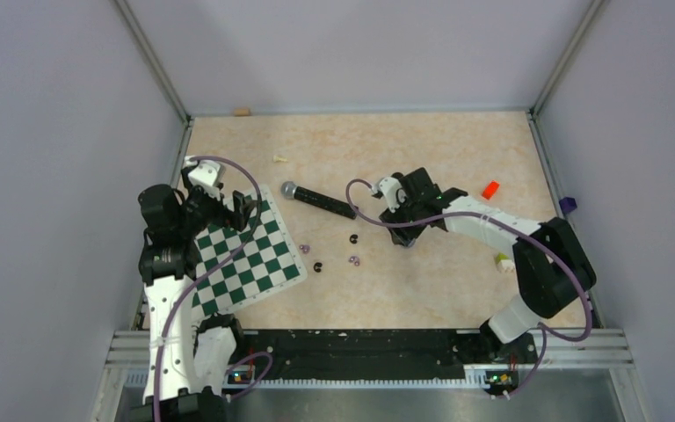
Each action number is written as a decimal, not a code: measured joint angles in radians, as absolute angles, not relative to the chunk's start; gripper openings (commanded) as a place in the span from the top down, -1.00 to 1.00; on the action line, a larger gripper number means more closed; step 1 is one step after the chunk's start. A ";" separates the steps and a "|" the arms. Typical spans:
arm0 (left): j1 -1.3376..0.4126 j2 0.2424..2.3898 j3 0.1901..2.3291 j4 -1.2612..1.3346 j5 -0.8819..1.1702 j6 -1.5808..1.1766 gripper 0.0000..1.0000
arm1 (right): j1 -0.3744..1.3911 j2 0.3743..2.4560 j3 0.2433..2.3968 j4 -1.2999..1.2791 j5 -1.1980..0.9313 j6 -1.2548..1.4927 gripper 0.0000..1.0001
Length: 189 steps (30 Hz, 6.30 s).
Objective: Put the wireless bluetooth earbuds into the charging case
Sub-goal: Move the charging case to the center of the board, then pick up the charging case from the center of the board, then pass from the right arm to the left
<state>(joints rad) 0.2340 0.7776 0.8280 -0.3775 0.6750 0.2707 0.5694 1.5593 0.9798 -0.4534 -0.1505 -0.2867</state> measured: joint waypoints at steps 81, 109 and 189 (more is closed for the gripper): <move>-0.067 1.198 1.037 -0.245 0.760 0.193 -0.98 | 0.401 1.491 1.066 -0.547 -0.533 -0.309 0.73; -0.379 1.604 1.052 0.541 0.989 -0.660 -0.97 | 0.403 1.279 1.004 -0.106 -0.576 0.133 0.68; -0.542 1.648 1.150 0.289 0.979 -0.530 -0.19 | 0.395 1.199 0.810 0.231 -0.614 0.432 0.59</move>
<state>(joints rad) -0.5415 1.6478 1.1500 0.2886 0.9794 -0.5301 0.3946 1.1992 0.8104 0.2310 -0.6136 0.4324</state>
